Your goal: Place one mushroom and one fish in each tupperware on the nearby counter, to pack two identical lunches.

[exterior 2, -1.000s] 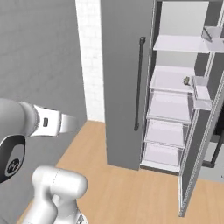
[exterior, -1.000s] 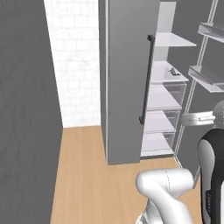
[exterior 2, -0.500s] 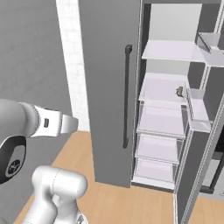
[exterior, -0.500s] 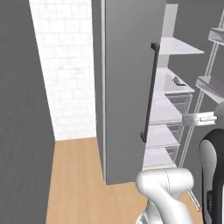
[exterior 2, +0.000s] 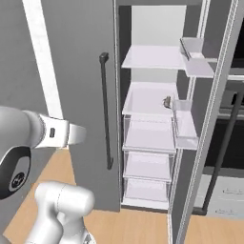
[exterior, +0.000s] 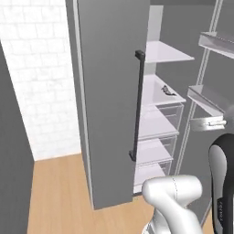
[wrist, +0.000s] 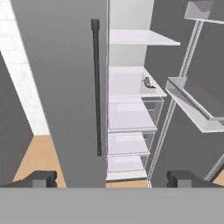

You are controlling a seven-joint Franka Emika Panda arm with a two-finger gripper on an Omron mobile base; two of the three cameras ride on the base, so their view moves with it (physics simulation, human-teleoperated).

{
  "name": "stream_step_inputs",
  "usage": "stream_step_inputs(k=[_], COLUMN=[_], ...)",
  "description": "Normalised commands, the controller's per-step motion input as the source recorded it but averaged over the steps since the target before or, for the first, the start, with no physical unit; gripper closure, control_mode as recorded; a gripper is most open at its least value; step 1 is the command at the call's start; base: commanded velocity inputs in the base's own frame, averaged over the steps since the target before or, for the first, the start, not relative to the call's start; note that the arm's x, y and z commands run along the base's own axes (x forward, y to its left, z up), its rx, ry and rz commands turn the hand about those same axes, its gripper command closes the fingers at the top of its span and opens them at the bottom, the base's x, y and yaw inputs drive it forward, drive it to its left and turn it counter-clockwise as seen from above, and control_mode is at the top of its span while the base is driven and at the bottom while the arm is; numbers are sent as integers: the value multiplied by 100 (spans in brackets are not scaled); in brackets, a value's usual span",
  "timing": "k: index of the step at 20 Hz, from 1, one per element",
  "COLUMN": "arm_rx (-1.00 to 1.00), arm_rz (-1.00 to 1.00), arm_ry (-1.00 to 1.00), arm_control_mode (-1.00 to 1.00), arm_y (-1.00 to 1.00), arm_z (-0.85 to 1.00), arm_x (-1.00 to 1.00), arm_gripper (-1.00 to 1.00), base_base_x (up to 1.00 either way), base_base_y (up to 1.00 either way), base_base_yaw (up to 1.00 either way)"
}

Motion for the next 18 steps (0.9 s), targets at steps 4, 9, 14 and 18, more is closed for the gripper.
stream_step_inputs(k=[4,9,14,18], arm_rx=[0,0,0,0], arm_rz=[0,0,0,0], arm_ry=[0,0,0,0], arm_control_mode=[100,100,100,100], arm_y=[0,0,0,0], arm_z=[0,0,0,0], arm_x=[0,0,0,0], arm_gripper=[-100,-100,-100,-100], base_base_x=[59,60,70,86], base_base_y=[-1,-3,-2,-7], base_base_yaw=[-41,-33,-21,-5])
